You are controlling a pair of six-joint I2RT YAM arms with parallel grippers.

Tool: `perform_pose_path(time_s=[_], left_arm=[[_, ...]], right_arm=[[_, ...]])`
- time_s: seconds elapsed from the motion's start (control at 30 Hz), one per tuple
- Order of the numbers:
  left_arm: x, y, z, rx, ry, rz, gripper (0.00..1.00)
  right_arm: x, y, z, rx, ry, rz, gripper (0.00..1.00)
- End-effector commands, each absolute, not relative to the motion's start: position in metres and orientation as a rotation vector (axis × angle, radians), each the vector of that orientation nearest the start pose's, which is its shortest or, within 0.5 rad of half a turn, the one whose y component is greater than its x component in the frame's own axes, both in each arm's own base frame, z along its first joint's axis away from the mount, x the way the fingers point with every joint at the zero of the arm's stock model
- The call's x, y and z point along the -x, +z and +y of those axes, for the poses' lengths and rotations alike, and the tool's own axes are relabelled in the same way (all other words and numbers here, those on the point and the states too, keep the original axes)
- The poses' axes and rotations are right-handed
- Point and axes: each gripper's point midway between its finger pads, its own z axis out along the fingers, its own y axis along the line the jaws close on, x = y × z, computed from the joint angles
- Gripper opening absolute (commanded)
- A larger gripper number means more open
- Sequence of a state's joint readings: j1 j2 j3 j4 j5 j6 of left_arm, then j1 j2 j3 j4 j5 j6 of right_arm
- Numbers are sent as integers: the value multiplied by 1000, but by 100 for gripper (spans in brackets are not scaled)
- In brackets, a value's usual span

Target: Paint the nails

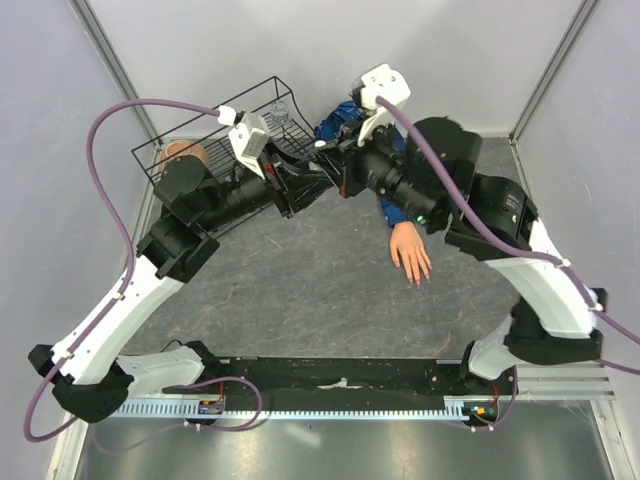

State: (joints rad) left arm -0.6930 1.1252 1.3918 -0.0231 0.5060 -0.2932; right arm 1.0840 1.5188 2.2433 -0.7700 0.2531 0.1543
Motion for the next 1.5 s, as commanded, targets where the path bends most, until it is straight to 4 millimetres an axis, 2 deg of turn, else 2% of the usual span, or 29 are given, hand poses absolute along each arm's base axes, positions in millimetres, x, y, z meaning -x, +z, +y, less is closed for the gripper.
perform_pose_path(time_s=[0.0, 0.07, 0.1, 0.17, 0.2, 0.23, 0.27, 0.3, 0.33, 0.37, 0.4, 0.43, 0.47, 0.5, 0.57, 0.6, 0.77, 0.8, 1.03, 1.07, 1.1, 1.27, 1.4, 1.43, 1.47], left_arm=[[-284, 517, -279, -552, -574, 1200, 2], [-292, 510, -282, -556, -541, 1224, 2], [-291, 507, -284, -566, -546, 1226, 2], [-283, 495, -295, -635, -597, 1232, 2], [-272, 495, -299, -673, -648, 1216, 2], [-265, 492, -300, -691, -675, 1215, 2], [-260, 481, -303, -722, -698, 1228, 2], [-244, 483, -304, -772, -755, 1197, 2], [-238, 475, -306, -805, -780, 1201, 2], [-231, 470, -308, -839, -807, 1203, 2], [-216, 473, -307, -878, -863, 1177, 2], [-209, 471, -308, -903, -896, 1171, 2], [-202, 472, -308, -926, -930, 1155, 2], [-190, 473, -308, -969, -992, 1135, 2], [-179, 474, -307, -1001, -1062, 1123, 2], [-170, 474, -308, -1037, -1114, 1113, 2], [-154, 474, -307, -1106, -1207, 1098, 2], [-151, 473, -307, -1115, -1216, 1098, 2], [-153, 465, -307, -1136, -1215, 1140, 2], [-153, 465, -307, -1134, -1210, 1143, 2], [-156, 465, -306, -1123, -1198, 1150, 2], [-159, 465, -305, -1114, -1181, 1162, 2], [-162, 466, -305, -1102, -1180, 1173, 2], [-164, 465, -306, -1092, -1179, 1184, 2], [-167, 465, -306, -1074, -1183, 1206, 2]], right_arm=[[-218, 483, 322, 479, 303, 1750, 0], [-217, 483, 320, 470, 309, 1757, 2], [-216, 482, 322, 479, 324, 1757, 18], [-210, 482, 327, 526, 401, 1756, 40], [-208, 483, 329, 545, 440, 1754, 58], [-209, 481, 330, 552, 458, 1755, 63], [-213, 490, 317, 519, 481, 1743, 68], [-207, 490, 321, 573, 557, 1740, 77], [-214, 496, 307, 548, 583, 1727, 81], [-214, 498, 305, 558, 634, 1721, 82], [-208, 493, 314, 624, 734, 1719, 84], [-213, 503, 295, 600, 767, 1692, 84], [-212, 502, 293, 618, 795, 1685, 84], [-201, 499, 300, 701, 870, 1671, 84], [-200, 500, 296, 743, 912, 1658, 84], [-183, 502, 302, 840, 1008, 1627, 80], [-162, 517, 305, 946, 1151, 1552, 66], [-159, 519, 304, 956, 1164, 1539, 61], [-159, 520, 305, 960, 1175, 1541, 42], [-162, 520, 305, 953, 1163, 1543, 33], [-162, 519, 304, 955, 1160, 1549, 29], [-164, 511, 304, 962, 1140, 1578, 28], [-166, 504, 306, 975, 1130, 1596, 33], [-167, 503, 306, 977, 1129, 1600, 32], [-167, 501, 306, 981, 1124, 1610, 26]])
